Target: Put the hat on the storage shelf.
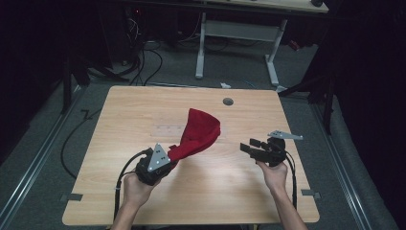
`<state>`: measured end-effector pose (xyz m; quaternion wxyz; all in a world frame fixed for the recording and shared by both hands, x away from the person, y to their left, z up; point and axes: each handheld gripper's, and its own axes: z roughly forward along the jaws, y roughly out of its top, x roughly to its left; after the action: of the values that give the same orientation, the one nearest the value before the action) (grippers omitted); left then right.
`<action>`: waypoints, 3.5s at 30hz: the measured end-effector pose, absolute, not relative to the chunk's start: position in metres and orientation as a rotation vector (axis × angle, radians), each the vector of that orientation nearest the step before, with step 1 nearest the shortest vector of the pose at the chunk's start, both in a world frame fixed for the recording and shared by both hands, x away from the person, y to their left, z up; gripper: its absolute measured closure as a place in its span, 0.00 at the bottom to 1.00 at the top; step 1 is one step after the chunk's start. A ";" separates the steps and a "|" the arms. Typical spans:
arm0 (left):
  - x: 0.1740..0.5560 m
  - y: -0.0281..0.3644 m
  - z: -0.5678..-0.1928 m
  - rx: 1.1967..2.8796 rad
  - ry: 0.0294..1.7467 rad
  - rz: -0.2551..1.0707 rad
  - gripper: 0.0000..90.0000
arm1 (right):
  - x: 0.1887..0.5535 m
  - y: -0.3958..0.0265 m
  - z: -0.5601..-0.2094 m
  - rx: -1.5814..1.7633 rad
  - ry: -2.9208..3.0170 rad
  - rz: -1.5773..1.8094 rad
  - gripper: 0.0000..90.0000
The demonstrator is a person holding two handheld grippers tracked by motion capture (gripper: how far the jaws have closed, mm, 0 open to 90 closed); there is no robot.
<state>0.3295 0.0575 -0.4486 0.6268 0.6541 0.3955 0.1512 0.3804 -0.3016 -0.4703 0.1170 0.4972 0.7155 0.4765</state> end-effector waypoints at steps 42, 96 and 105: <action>0.387 0.096 -0.416 1.122 1.109 0.264 0.95 | 0.369 -0.300 -0.531 1.413 2.099 0.885 0.38; 0.471 0.108 -0.422 1.128 1.166 0.473 0.95 | 0.368 -0.299 -0.531 1.412 2.102 0.885 0.37; 0.477 0.109 -0.431 1.125 1.188 0.477 0.95 | 0.368 -0.299 -0.531 1.410 2.104 0.886 0.37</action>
<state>0.4766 0.1094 -0.4308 0.6585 0.4969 0.5245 0.2107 0.3680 -0.2986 -0.5309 0.2272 0.5119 0.7635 0.3216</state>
